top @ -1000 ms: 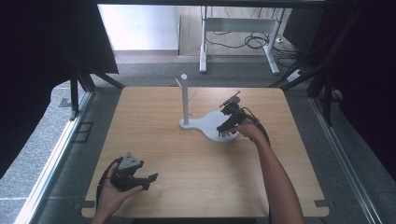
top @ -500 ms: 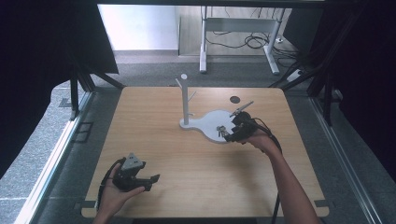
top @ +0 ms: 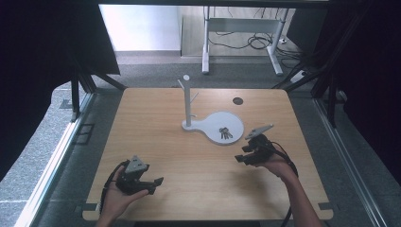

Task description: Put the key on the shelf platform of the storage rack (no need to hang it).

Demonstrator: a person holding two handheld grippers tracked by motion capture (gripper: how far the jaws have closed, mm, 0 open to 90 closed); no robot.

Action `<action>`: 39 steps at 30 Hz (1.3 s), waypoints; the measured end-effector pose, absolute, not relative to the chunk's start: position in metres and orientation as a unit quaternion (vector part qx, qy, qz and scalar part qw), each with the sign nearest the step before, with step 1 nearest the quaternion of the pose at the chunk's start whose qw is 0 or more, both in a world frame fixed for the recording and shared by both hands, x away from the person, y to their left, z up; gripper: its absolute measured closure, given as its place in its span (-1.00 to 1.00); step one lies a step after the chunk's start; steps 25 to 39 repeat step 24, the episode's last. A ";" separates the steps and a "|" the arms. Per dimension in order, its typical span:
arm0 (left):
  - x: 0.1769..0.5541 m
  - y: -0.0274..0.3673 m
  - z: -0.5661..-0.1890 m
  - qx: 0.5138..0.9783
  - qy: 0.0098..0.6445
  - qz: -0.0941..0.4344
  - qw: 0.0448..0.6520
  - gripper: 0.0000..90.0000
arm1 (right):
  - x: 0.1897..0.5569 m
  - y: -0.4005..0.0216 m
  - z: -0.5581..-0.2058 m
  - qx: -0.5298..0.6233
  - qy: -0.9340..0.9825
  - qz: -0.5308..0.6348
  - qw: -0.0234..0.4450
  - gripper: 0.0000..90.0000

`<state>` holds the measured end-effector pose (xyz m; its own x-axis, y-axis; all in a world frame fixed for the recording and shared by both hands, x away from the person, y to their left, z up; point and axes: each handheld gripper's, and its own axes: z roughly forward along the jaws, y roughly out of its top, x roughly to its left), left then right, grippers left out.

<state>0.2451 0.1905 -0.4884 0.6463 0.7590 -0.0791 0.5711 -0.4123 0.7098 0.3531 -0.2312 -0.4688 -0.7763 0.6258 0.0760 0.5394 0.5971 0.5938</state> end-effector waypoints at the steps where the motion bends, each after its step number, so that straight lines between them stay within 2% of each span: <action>1: 0.245 0.190 -0.488 0.831 0.400 0.129 0.365 -0.43 | 0.349 -0.234 -0.471 0.325 0.890 0.311 0.072 0.04; 12: 0.246 0.190 -0.490 0.830 0.404 0.128 0.362 -0.43 | 0.309 -0.258 -0.501 0.335 0.877 0.336 0.077 0.05; 18: 0.247 0.188 -0.491 0.833 0.402 0.129 0.357 -0.43 | 0.308 -0.266 -0.506 0.347 0.871 0.338 0.083 0.05; 24: 0.246 0.187 -0.491 0.834 0.400 0.128 0.358 -0.43 | 0.306 -0.270 -0.505 0.351 0.863 0.346 0.109 -0.01; 39: 0.246 0.187 -0.491 0.834 0.400 0.128 0.358 -0.43 | 0.306 -0.270 -0.505 0.351 0.863 0.346 0.109 -0.01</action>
